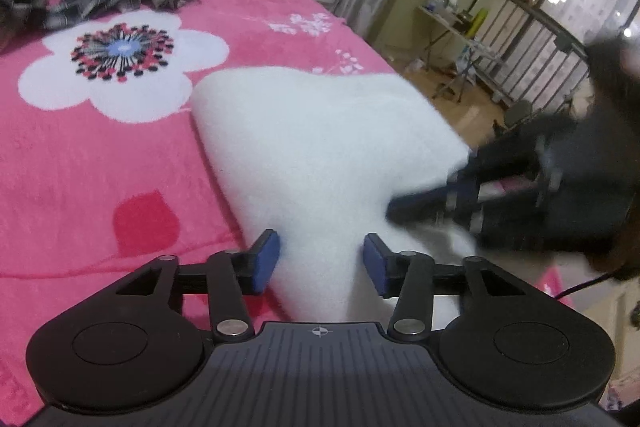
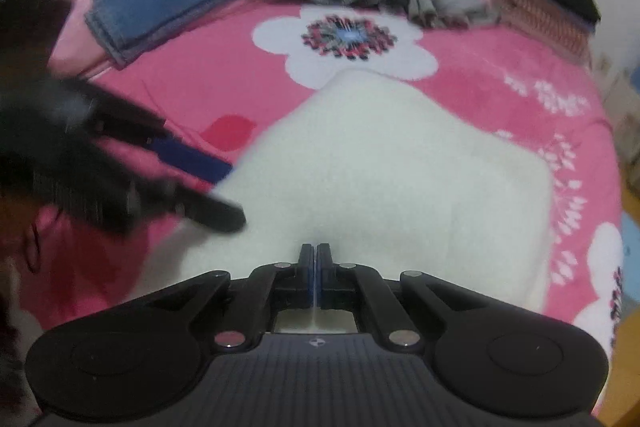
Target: Fold clothes
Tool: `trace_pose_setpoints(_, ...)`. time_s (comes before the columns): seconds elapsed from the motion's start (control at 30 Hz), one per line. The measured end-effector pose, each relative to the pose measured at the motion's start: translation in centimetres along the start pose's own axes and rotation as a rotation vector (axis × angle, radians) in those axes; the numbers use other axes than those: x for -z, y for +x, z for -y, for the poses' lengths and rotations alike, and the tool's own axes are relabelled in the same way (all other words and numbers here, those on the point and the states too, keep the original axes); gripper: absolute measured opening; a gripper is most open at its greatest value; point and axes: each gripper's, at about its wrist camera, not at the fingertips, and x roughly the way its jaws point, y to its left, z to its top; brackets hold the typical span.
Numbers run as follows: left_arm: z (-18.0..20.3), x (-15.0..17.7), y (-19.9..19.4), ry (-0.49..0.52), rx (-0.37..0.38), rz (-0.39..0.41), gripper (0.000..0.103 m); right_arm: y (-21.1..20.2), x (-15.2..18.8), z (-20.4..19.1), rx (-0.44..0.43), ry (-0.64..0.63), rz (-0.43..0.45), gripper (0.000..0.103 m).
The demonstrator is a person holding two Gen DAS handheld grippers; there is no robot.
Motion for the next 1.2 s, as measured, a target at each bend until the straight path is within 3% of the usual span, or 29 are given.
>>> trace_pose_setpoints(0.17, 0.9, 0.5, 0.2, 0.013, -0.047, 0.023, 0.056, -0.7, -4.1, -0.5, -0.011, -0.051, 0.118, 0.000)
trace_pose_setpoints(0.3, 0.7, 0.7, 0.4, -0.027, -0.055, 0.013, 0.056, 4.4, -3.1, -0.1, 0.003, -0.110, 0.017, 0.000)
trace_pose_setpoints(0.4, 0.4, 0.6, 0.2, -0.050, -0.039, 0.021, 0.057, 4.5, -4.2, 0.3, -0.016, -0.102, 0.005, 0.000)
trace_pose_setpoints(0.57, 0.6, 0.8, 0.1, -0.052, -0.043, 0.027, 0.057, 3.8, -6.9, 0.0, -0.017, -0.118, 0.078, 0.000)
trace_pose_setpoints(0.67, 0.6, 0.8, 0.2, -0.054, -0.042, 0.023, 0.057, 8.6, -5.3, 0.6, 0.034, -0.163, 0.003, 0.000)
trace_pose_setpoints(0.97, 0.8, 0.9, 0.1, -0.051, -0.049, 0.026, 0.057, 9.3, -8.4, 1.6, 0.056, -0.094, 0.141, 0.000)
trace_pose_setpoints(1.07, 0.8, 1.0, 0.0, -0.054, -0.051, 0.026, 0.057, 12.4, -8.7, 3.3, 0.029, -0.012, 0.122, 0.000)
trace_pose_setpoints(1.2, 1.0, 1.0, -0.1, -0.048, -0.056, 0.027, 0.057, 11.5, -9.3, 4.7, 0.016, 0.096, 0.122, 0.000)
